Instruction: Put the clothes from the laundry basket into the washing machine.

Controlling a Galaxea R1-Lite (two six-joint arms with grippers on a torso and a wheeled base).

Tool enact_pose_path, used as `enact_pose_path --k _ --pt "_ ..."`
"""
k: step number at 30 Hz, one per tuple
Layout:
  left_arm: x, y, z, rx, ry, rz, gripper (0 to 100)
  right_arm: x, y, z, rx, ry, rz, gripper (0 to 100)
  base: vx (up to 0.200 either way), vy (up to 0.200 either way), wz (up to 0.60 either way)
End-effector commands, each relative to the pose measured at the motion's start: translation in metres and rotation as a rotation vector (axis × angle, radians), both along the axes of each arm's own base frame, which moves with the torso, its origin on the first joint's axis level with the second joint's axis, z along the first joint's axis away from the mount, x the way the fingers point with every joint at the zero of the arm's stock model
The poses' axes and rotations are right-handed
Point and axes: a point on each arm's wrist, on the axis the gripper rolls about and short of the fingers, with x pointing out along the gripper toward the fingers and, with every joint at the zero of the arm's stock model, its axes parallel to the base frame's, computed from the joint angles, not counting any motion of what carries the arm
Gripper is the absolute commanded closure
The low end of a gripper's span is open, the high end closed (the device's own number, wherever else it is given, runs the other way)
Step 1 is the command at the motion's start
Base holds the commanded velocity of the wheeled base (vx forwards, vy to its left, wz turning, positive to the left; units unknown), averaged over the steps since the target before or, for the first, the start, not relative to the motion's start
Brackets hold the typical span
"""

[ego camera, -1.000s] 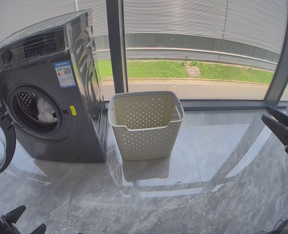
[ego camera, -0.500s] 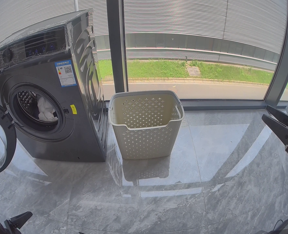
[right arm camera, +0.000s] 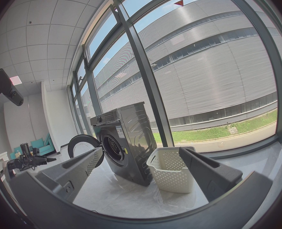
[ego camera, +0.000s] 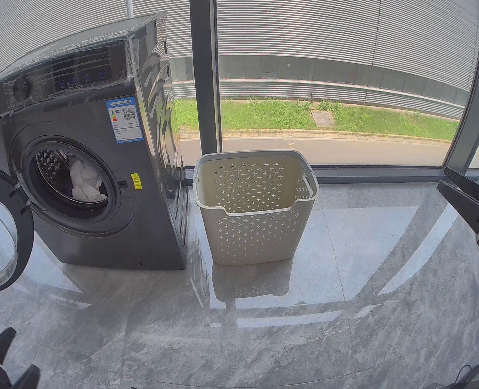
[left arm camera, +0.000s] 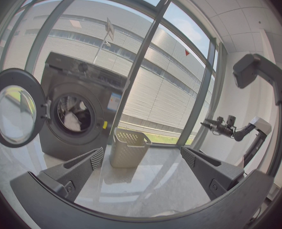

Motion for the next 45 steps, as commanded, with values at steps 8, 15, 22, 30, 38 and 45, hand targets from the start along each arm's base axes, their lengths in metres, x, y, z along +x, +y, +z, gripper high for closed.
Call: enact_pose_path --k 8,15,22,30,38,45 --pt "0.016 0.001 0.154 -0.037 -0.089 0.047 0 0.002 0.001 0.007 0.003 -0.022 0.004 0 0.0 0.2 0.0" --pt "0.041 0.001 0.198 -0.049 -0.092 0.04 0 0.001 0.0 0.008 0.005 -0.027 0.004 0 0.0 0.2 0.0" --pt "0.057 0.002 0.182 -0.052 -0.005 0.141 0 0.002 0.001 0.011 0.006 -0.037 0.007 0 0.0 0.2 0.0" --pt "0.07 0.006 0.208 -0.02 -0.066 0.239 0 0.002 0.002 0.013 0.007 -0.044 0.012 0 0.0 0.2 0.0" --pt "0.069 0.007 0.229 -0.011 -0.125 0.264 0 0.002 0.002 0.013 0.007 -0.044 0.013 0 0.0 0.2 0.0" --pt "0.085 0.01 0.231 -0.016 -0.095 0.268 0 0.002 0.002 0.013 0.007 -0.044 0.013 0 0.0 0.2 0.0"
